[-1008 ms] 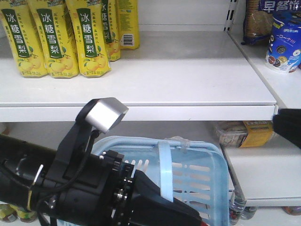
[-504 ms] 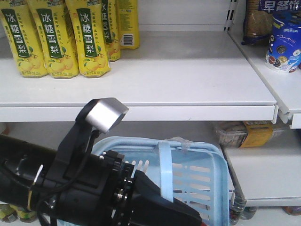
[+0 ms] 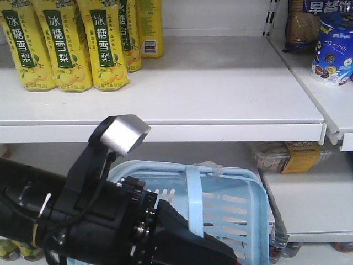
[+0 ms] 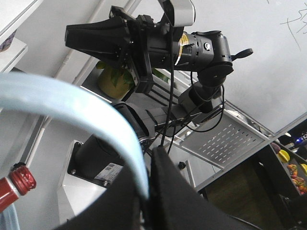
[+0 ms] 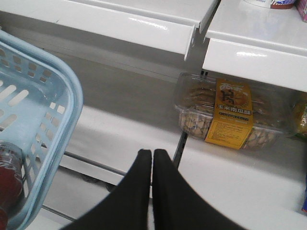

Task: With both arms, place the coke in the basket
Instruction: 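Withdraw the right gripper up and away from the basket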

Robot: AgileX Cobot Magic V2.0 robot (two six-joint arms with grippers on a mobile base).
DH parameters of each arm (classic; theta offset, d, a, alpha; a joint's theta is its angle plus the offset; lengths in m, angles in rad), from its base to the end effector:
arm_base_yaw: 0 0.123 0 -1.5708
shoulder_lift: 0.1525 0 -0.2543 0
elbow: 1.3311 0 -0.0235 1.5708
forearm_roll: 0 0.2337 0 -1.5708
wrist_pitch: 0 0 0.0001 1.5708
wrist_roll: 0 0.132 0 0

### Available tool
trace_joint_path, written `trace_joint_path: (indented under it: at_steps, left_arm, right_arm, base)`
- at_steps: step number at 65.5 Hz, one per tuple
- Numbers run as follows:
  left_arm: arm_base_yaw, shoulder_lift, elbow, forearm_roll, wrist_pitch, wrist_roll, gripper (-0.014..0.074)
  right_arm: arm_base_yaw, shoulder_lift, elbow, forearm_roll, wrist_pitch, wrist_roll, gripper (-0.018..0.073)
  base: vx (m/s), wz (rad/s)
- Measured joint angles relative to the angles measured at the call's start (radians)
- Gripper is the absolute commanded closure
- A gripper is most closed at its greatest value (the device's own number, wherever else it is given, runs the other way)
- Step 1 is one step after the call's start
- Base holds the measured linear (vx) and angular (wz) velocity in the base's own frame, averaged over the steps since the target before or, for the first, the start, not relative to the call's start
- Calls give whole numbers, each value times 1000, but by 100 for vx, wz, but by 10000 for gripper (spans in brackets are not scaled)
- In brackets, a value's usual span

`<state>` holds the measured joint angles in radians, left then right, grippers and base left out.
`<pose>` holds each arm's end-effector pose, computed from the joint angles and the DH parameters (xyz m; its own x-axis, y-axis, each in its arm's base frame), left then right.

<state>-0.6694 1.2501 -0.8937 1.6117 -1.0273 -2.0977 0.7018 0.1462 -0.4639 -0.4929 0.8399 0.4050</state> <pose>0.1289 -0.2459 0.3116 -0.6470 0.2257 -0.7283 0.7482 0.0037 -0.6635 0.0893 0.0145 0.2665 -0.2983 -0.1778 -0.9377 -0.3360 0.9392 -0.0712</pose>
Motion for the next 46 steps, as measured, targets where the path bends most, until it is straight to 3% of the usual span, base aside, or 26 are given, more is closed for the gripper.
trace_joint_path:
  at_steps: [46]
  left_arm:
    - [0, 0, 2, -38, -24, 7, 603]
  right_arm:
    - [0, 0, 0, 0, 0, 0, 564]
  base:
    - [0, 0]
